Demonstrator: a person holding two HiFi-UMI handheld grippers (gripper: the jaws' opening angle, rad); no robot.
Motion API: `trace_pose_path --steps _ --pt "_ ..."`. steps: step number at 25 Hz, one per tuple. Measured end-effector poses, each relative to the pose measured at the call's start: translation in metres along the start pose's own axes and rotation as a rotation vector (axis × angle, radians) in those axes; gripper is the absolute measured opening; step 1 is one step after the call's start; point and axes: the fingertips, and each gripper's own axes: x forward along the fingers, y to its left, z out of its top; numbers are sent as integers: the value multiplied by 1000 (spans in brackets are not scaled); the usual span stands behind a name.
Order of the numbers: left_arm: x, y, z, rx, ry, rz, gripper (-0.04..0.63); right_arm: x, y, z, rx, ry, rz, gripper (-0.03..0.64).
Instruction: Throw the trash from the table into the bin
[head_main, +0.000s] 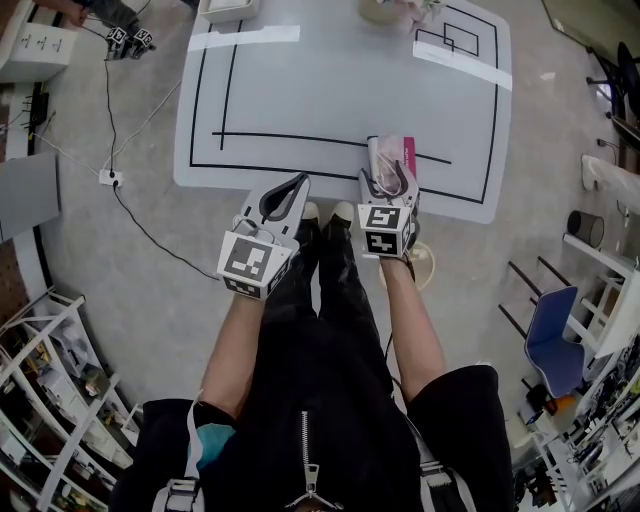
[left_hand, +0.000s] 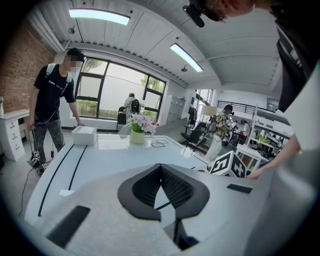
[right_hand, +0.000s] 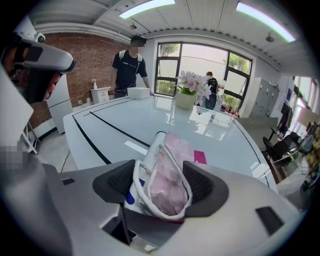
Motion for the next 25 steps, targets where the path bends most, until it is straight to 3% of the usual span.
trace_pose_path --steps 6,13,25 --pt "-4 4 3 0 -13 4 6 -6 -6 4 34 -8 2 247" --pt "-3 -2 11 7 -27 -14 6 -24 -15 8 93 -24 -7 116" --pt "5 -19 19 22 -41 -70 6 -59 -28 23 137 -85 -39 86"
